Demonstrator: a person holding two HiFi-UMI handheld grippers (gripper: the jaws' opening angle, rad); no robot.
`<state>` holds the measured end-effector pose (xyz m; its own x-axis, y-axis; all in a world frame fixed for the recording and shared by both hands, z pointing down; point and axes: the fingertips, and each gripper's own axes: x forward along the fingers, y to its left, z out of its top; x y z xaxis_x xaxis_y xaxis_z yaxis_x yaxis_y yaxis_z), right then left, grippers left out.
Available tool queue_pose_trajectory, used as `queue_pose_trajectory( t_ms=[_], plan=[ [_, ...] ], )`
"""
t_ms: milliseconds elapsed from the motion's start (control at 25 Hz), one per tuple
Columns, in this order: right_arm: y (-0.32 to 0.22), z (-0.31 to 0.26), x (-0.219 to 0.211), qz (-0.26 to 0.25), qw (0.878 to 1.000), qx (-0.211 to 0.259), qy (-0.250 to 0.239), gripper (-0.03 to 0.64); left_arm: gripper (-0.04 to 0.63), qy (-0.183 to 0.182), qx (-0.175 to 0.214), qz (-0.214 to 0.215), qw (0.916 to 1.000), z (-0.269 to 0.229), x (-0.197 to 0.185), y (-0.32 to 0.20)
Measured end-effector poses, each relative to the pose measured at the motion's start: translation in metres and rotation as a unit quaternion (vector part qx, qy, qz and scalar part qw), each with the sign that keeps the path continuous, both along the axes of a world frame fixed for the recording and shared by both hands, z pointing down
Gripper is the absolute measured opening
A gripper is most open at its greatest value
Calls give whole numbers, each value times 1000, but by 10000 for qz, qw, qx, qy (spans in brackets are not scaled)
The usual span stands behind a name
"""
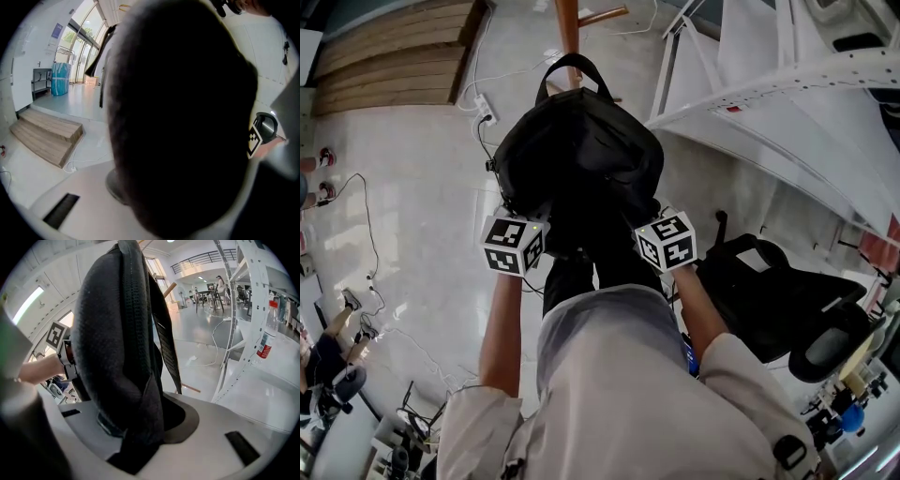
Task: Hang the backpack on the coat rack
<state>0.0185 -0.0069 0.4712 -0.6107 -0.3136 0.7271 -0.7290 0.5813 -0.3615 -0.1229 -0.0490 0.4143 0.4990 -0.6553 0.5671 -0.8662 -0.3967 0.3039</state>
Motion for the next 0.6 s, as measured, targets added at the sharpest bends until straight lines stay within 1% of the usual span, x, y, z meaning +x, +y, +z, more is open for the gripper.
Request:
queue_pose_trajectory(
  t_ms=[600],
  plan=[
    [-15,29,2,-56,9998,-176,20,121,85,-12,-170,-72,9998,30,1,-15]
  ],
)
